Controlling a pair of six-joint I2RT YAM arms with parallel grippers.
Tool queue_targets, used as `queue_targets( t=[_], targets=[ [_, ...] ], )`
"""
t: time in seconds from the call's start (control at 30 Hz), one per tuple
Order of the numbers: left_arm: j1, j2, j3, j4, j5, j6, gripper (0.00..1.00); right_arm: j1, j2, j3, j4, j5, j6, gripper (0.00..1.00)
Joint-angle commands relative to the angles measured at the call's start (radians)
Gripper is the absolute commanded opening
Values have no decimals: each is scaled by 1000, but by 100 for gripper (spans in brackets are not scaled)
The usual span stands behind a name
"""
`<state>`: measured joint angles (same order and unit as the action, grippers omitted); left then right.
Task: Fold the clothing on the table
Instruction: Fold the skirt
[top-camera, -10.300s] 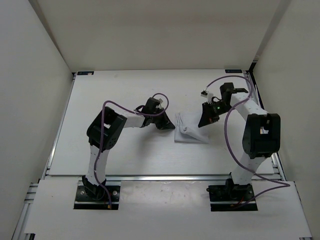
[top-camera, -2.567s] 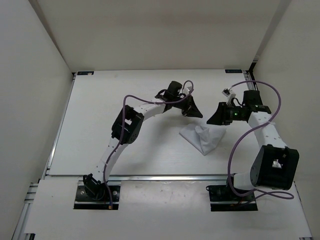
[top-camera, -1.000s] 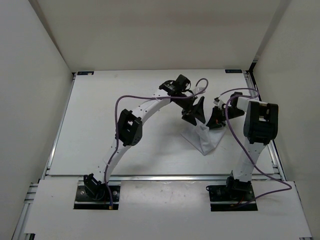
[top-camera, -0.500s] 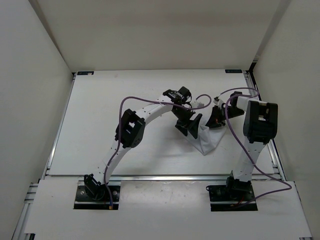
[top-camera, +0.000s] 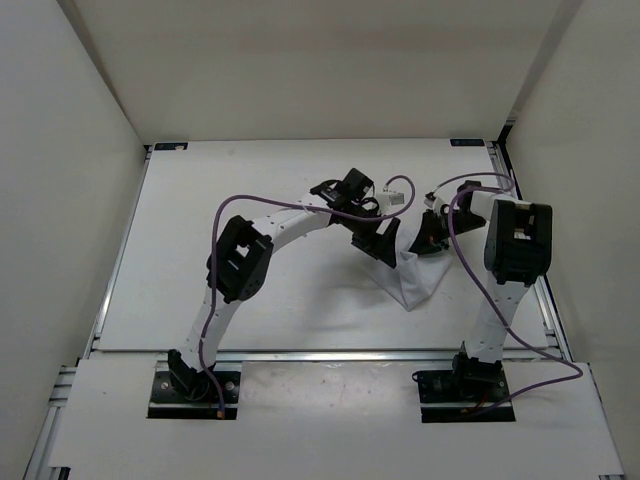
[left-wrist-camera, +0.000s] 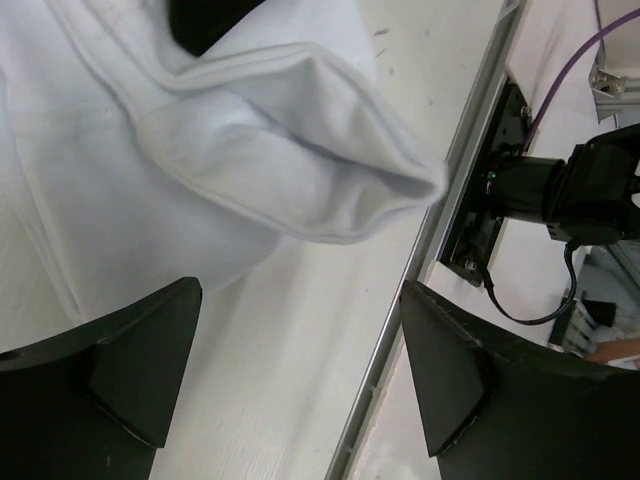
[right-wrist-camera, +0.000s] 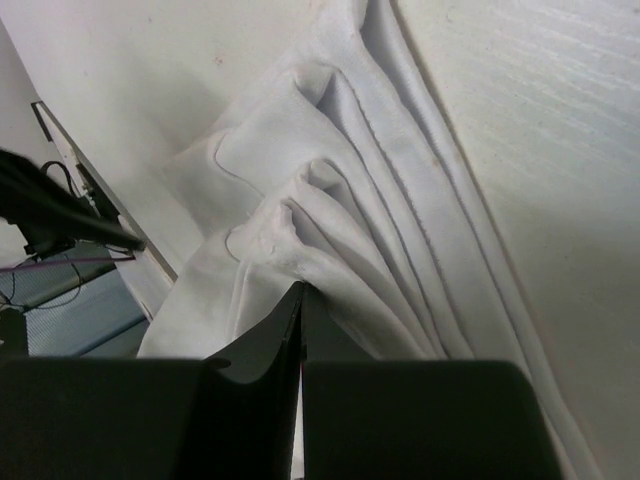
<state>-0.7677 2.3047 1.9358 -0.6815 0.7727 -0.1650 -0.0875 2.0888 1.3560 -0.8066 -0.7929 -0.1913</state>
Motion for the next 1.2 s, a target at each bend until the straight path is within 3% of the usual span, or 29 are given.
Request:
queue_targets(
  t=[0.0,0.2,0.47,1.17],
  targets=[
    [-5,-131,-56,150,-1,19,92,8,16,43,-19,4,-14,0],
    [4,-203,-195,401,36,-66,94,18,22,51,-22,0,-14,0],
    [-30,-150,-141,436,56,-84,98,17,22,58,-29,3,-20,0],
    [-47,-73,-109,428,106,-73,95,26,40,58,-29,12,-2,0]
  ],
)
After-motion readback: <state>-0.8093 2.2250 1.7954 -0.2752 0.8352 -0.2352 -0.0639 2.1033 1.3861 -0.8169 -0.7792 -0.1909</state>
